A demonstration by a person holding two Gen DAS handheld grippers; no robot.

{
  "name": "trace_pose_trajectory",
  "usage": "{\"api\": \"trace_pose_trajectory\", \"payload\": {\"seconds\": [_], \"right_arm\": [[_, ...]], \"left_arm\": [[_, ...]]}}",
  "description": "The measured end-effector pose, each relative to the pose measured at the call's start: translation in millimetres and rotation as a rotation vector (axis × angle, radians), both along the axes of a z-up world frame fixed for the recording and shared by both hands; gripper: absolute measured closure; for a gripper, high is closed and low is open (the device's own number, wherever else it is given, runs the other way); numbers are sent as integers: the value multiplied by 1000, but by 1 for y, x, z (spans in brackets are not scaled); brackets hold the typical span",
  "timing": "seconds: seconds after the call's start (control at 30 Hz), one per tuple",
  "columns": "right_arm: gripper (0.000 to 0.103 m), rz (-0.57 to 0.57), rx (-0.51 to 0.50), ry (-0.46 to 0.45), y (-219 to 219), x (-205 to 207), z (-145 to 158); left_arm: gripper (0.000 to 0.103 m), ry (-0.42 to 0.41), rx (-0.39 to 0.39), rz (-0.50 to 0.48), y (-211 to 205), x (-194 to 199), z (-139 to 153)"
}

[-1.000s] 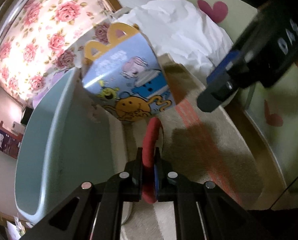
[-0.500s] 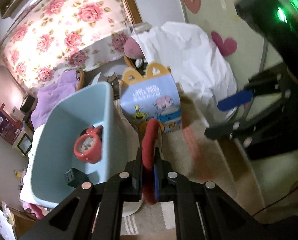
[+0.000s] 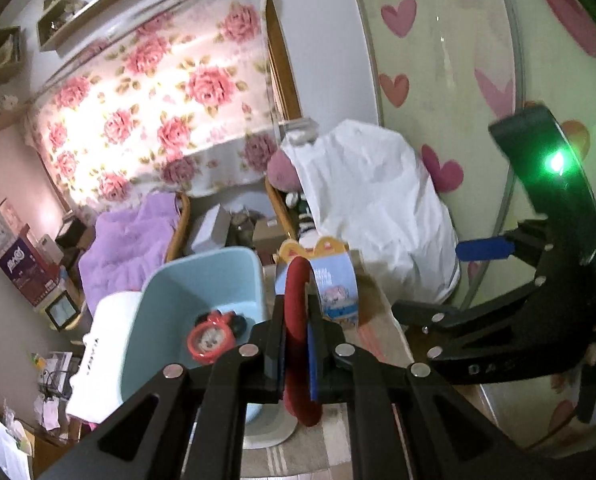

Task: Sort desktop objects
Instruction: 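Hold the red hat in the left gripper above the blue basin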

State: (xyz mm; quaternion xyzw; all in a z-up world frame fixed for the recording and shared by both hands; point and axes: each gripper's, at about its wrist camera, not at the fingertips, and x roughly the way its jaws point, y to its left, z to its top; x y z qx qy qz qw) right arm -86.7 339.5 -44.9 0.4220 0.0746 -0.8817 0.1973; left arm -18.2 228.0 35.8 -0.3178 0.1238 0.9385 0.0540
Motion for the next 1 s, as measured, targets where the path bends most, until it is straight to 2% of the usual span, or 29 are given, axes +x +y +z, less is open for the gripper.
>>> {"api": "trace_pose_trajectory", "payload": {"seconds": [0.2, 0.33, 0.67, 1.0], "right_arm": [[12, -82, -3, 59, -5, 20, 33], [12, -108, 4, 76, -11, 32, 42], [12, -176, 12, 91, -22, 40, 48], [12, -135, -9, 82, -62, 37, 50]], "left_arm": [[96, 22, 18, -16, -11, 13, 25], [96, 22, 23, -29, -19, 20, 33], [96, 19, 30, -3, -57, 18, 33], [96, 23, 18, 62, -109, 5, 35]]}}
